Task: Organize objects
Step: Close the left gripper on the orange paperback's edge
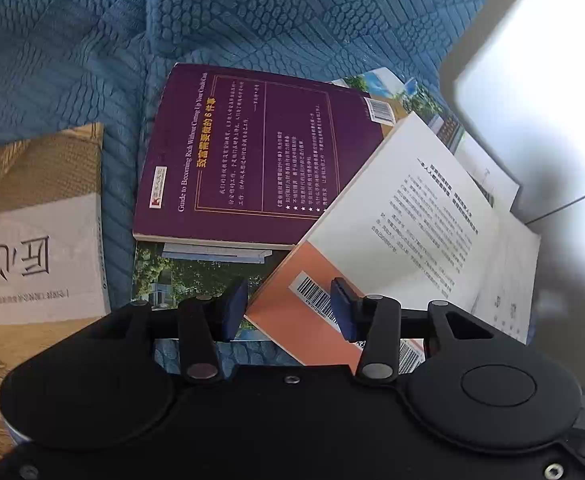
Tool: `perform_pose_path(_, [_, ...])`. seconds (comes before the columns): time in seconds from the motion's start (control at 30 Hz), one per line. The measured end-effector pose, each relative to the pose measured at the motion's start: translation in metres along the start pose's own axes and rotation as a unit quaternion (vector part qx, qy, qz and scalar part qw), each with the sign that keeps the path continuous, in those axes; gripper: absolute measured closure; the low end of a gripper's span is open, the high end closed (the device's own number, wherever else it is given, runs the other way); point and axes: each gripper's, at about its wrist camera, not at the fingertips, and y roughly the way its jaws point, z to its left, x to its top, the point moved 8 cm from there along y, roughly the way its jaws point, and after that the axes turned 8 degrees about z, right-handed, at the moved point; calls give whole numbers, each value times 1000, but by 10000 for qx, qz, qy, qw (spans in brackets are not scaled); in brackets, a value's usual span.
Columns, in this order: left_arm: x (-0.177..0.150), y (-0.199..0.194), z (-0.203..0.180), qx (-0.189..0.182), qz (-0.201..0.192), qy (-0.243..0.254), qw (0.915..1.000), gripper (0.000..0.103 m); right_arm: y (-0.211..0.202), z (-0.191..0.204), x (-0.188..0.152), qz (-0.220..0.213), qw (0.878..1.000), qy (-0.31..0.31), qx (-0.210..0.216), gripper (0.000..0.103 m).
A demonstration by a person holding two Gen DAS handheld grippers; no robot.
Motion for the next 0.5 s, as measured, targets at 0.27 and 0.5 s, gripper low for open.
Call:
perform_pose_path(0.27, [-3, 2, 2, -93, 105, -85, 9999, 60, 4, 6, 1, -115, 9995, 116, 272, 31])
perform_pose_path(0.5, [-5, 1, 4, -215, 144, -167, 9995, 60, -6, -13, 5, -352, 9897, 837, 1103, 31])
